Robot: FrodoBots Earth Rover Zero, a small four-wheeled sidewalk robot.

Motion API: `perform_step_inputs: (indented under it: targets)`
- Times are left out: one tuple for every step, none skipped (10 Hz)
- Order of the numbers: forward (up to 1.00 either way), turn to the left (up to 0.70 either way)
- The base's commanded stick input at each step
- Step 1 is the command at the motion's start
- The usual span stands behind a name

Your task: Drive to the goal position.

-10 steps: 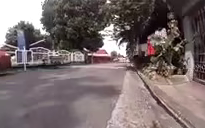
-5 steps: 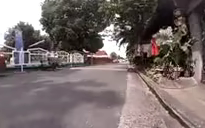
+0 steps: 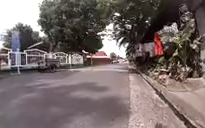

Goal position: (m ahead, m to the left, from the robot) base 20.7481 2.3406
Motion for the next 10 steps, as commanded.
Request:
perform_step_inputs:
  targets:
    - [0.70, -0.23]
    - [0.70, -0.08]
    - [0.70, 0.00]
    - [0.70, 0.00]
    - [0.70, 0.00]
    - [0.70, 0.00]
    - [0.70, 0.00]
    - [0.70, 0.00]
    - [0.70, 0.00]
    - [0.70, 0.00]
